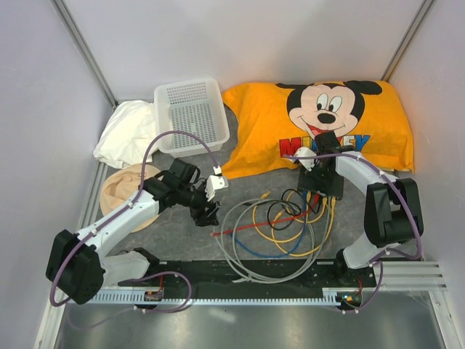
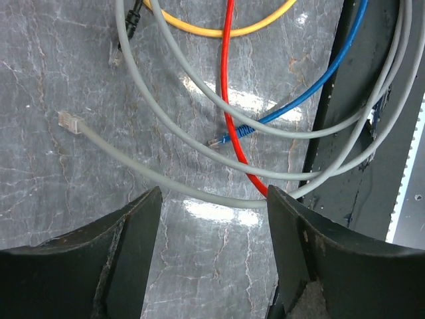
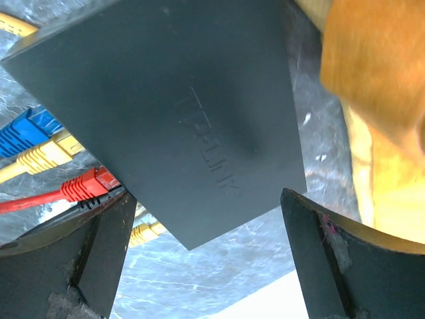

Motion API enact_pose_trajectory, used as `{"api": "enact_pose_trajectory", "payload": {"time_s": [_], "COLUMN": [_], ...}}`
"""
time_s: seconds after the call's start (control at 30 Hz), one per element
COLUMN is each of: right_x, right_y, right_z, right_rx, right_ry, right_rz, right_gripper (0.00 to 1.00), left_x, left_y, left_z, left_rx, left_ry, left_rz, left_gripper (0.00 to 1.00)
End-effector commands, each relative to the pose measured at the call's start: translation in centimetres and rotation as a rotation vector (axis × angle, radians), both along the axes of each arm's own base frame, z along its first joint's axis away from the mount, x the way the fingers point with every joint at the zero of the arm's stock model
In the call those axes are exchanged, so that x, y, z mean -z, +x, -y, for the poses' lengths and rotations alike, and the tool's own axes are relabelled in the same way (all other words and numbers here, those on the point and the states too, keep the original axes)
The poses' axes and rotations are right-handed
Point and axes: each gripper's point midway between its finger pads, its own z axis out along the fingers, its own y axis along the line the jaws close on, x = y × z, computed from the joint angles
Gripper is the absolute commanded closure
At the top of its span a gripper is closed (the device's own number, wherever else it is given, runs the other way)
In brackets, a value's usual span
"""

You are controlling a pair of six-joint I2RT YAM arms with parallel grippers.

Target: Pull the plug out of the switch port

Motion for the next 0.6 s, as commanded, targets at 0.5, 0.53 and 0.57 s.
{"api": "enact_pose_trajectory", "payload": {"time_s": [0.5,0.53,0.57], "right_x": [1.6,1.0,1.1], "right_y": [1.0,1.8,1.9], "right_z": [-8.1,-8.9,-9.9], "right_rx": [0.169,0.180,0.186], "right_ry": [0.380,0.403,0.427], "right_rz": [-0.348,-0.339,-0.355], "right_gripper": [0.07,0.08,0.08], "left_x": [-8.8,-8.8,-8.4], "left_y": [1.1,0.7,0.3], "left_z": [4.0,4.2,4.4], "left_rx": [0.095,0.112,0.138], "left_ry": [-0.175,-0.171,-0.162], "left_rz": [0.125,0.135,0.141], "left_gripper": [0.29,0.29,0.30]}}
